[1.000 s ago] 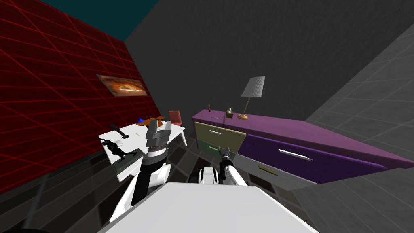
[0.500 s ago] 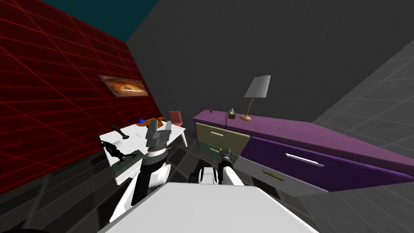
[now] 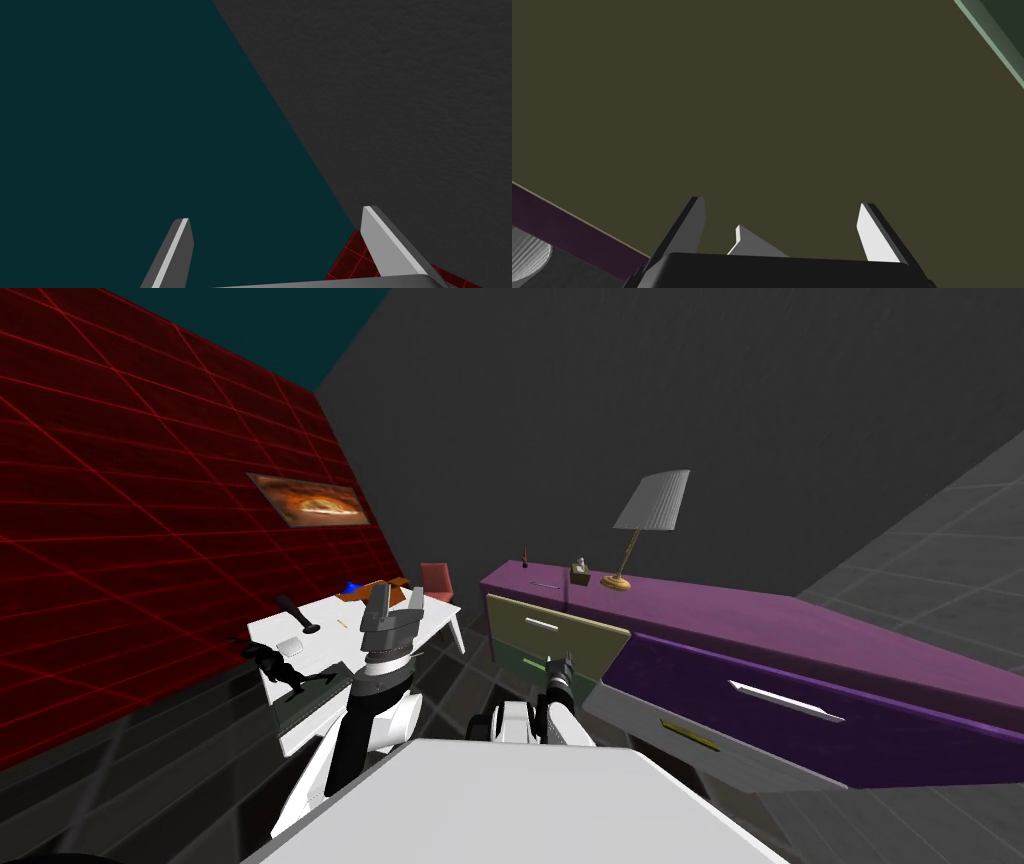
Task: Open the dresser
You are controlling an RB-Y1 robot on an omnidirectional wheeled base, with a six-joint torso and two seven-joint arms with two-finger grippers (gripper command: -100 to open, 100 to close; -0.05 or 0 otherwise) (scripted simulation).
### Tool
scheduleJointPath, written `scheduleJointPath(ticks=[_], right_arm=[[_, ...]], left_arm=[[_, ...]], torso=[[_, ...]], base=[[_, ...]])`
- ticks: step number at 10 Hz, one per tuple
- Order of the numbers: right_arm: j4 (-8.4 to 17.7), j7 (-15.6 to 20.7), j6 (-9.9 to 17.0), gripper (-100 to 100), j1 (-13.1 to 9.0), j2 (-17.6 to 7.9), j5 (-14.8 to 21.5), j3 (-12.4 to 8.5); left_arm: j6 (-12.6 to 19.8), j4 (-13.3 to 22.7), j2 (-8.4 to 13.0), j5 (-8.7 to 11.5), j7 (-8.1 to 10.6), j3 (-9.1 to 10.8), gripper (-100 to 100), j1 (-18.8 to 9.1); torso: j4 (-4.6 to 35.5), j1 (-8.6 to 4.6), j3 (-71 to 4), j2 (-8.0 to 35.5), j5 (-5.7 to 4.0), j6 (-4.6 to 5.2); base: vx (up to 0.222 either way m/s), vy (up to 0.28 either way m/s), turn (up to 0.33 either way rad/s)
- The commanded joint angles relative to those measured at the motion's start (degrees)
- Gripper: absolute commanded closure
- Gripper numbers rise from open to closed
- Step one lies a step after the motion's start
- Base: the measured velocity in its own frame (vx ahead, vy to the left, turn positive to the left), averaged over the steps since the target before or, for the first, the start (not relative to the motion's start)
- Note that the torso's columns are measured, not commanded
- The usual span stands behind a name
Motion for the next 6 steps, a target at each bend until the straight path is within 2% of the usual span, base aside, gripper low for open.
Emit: scheduleJointPath(ticks=[1, 2, 3, 4, 5, 6], right_arm=[[3.0, 0.8, 4.3, -100, -1.4, -0.1, 4.0, 1.7], [3.0, 0.8, 5.3, -100, -1.4, -0.1, 4.3, 1.7], [4.8, 1.4, 7.2, -100, -2.2, -0.1, 6.5, 2.7], [4.8, 1.4, 8.0, -100, -2.2, -0.1, 6.7, 2.7], [6.5, 1.9, 10.1, -100, -3.0, -0.2, 9.0, 3.7], [6.5, 1.9, 10.5, -100, -3.0, -0.2, 9.0, 3.7]], left_arm=[[0.0, 0.0, 0.0, 0.0, 0.00, 0.00, 0, 0.0], [0.0, 0.0, 0.0, 0.0, 0.00, 0.00, 0, 0.0], [0.0, 0.0, 0.0, 0.0, 0.00, 0.00, 0, 0.0], [0.0, 0.0, 0.0, 0.0, 0.00, 0.00, 0, 0.0], [0.0, 0.0, 0.0, 0.0, 0.00, 0.00, 0, 0.0], [0.0, 0.0, 0.0, 0.0, 0.00, 0.00, 0, 0.0]], torso=[[0.0, -0.03, 0.0, 0.0, 0.00, 0.01], [0.0, 0.03, 0.0, 0.0, 0.01, 0.00], [0.0, -0.01, 0.0, 0.1, 0.01, 0.01], [0.0, -0.04, 0.0, 0.0, -0.01, 0.00], [0.0, -0.03, 0.0, 0.0, 0.00, 0.01], [0.0, 0.01, 0.0, 0.0, 0.00, 0.00]], base=[[0.061, 0.038, 0.031], [0.054, 0.028, 0.016], [0.056, 0.019, 0.024], [0.048, 0.019, 0.019], [0.056, 0.024, 0.030], [0.049, 0.021, 0.015]])
